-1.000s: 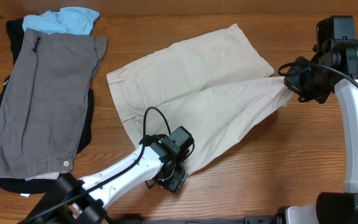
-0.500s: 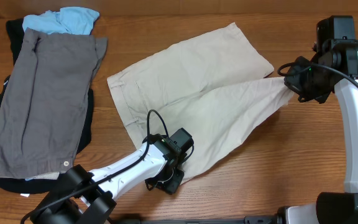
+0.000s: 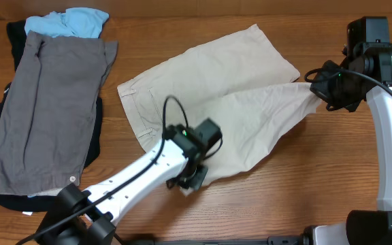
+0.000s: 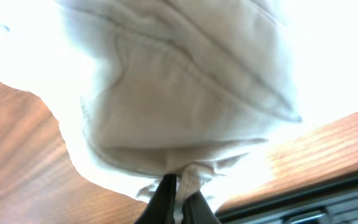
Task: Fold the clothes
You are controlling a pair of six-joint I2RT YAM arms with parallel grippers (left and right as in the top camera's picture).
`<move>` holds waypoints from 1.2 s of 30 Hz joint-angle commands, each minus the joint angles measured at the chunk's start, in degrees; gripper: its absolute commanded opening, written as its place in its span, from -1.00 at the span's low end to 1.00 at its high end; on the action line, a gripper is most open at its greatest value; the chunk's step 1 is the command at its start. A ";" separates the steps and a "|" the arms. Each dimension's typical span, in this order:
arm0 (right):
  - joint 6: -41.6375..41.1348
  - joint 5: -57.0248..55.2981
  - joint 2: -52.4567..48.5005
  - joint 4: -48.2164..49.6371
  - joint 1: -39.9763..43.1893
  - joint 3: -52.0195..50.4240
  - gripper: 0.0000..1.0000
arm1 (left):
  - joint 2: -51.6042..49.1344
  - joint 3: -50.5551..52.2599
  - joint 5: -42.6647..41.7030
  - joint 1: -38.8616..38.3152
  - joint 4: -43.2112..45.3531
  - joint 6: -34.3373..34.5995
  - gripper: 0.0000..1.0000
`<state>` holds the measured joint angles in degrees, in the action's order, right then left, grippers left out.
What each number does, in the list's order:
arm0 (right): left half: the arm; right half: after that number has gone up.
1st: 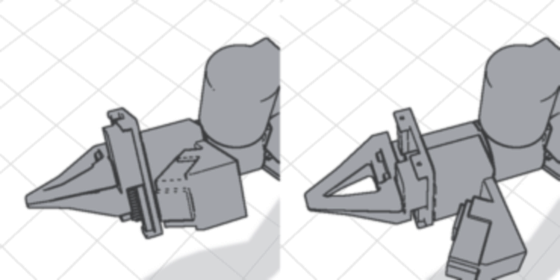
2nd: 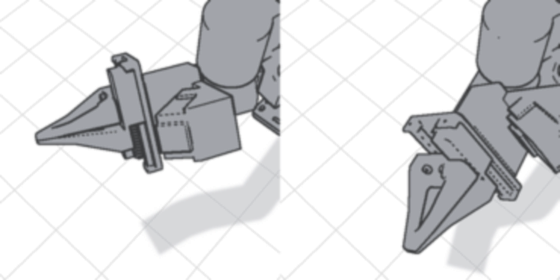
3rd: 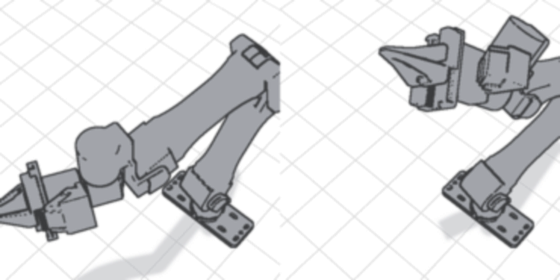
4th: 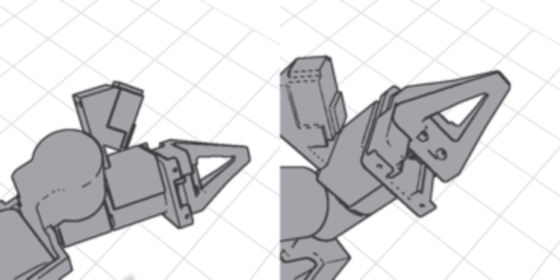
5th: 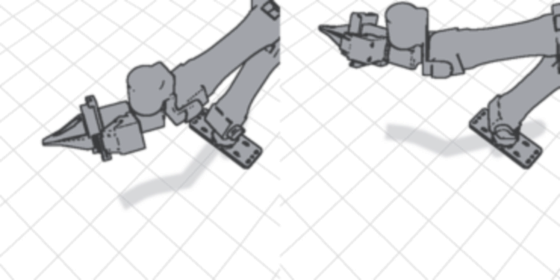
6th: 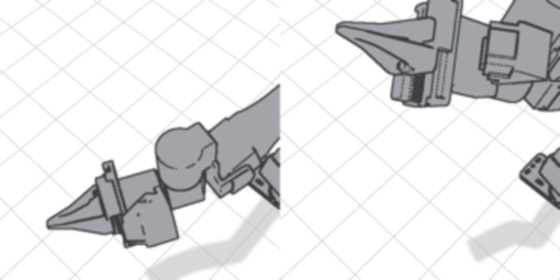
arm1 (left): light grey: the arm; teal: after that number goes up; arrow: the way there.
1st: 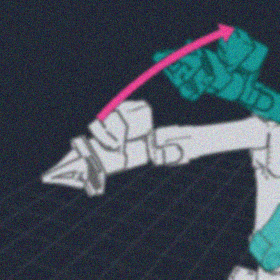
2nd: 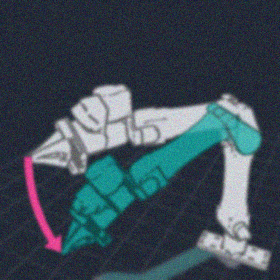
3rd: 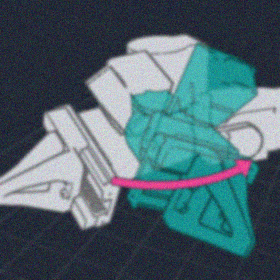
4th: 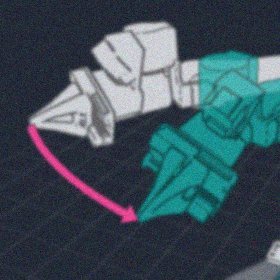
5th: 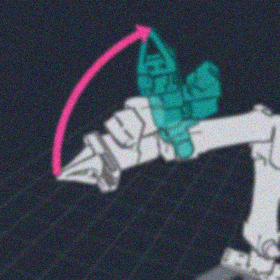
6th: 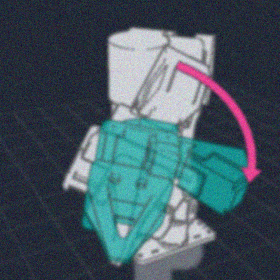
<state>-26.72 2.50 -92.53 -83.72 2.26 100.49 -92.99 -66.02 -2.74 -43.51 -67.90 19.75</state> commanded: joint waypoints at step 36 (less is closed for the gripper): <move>10.91 8.33 3.04 6.14 8.90 1.20 -0.86 | 10.40 -25.94 10.19 19.50 -18.27 5.64 -0.92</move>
<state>-16.82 10.92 -85.47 -79.90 14.31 100.62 -80.93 -95.59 6.26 -24.64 -87.55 22.83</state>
